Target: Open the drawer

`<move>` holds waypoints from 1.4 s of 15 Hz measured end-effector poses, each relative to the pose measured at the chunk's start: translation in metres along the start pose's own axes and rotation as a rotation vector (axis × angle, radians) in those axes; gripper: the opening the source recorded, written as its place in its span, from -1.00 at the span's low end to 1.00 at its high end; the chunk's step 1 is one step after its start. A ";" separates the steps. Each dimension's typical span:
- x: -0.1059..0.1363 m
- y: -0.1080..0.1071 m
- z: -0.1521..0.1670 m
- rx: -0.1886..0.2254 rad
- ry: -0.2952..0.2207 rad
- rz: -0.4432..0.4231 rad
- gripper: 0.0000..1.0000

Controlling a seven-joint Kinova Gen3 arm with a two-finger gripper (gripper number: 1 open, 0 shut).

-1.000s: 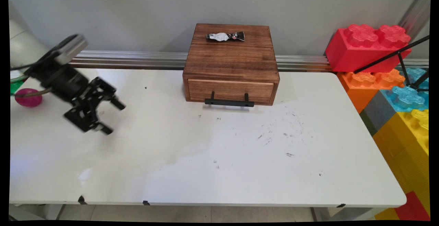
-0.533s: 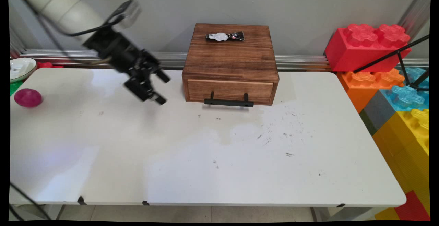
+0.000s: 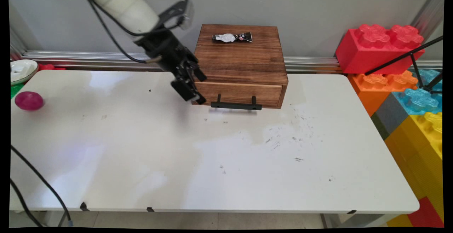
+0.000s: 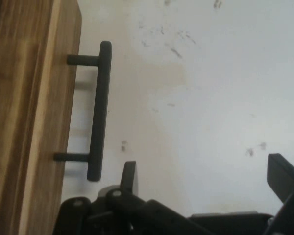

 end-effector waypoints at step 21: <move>0.044 -0.008 0.128 0.119 -0.183 0.087 1.00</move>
